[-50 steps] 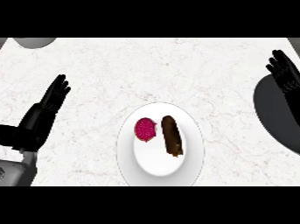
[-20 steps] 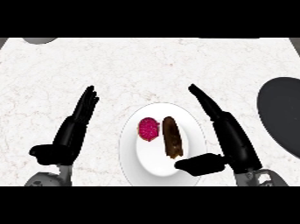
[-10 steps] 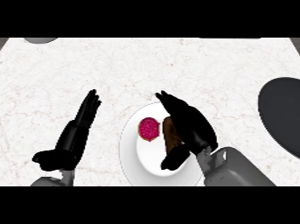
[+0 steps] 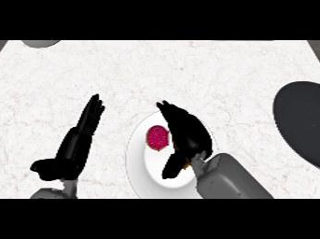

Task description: Pick the cupcake from the plate and place it in the pan

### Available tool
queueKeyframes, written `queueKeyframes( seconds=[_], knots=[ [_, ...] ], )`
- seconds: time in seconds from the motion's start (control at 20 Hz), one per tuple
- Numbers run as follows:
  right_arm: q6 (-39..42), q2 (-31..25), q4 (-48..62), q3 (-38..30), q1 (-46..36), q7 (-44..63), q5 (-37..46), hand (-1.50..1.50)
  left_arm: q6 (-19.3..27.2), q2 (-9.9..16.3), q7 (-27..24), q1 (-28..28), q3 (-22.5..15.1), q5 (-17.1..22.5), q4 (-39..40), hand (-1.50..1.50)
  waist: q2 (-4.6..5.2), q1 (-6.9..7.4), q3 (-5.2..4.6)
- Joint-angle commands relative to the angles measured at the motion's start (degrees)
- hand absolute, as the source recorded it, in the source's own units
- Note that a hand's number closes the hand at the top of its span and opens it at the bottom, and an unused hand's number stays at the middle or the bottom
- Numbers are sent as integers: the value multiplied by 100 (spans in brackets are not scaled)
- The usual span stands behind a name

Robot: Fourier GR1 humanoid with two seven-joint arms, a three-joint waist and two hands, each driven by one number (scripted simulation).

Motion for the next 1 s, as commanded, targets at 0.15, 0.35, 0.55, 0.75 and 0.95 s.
queueKeyframes(
  seconds=[0.15,0.35,0.55,0.75,0.95],
  knots=[
    [-146,374,679,-326,176,-527,504,-150,-151,-222,122,-27,181,-120,15,0,2,-7,1],
    [-432,391,252,-55,690,-500,577,-150,-377,-132,76,-198,458,-129,185,0,-1,-25,1],
    [-134,393,543,-555,249,-625,496,-150,-304,-366,123,241,220,-406,-174,0,-2,-12,1],
    [-501,394,1125,-225,82,-640,267,-150,-617,-171,414,186,473,-182,-450,0,0,-1,1],
    [-1135,395,2415,-38,-623,-839,-264,-150,-269,-573,429,112,105,-565,-343,0,12,51,3]
  ],
)
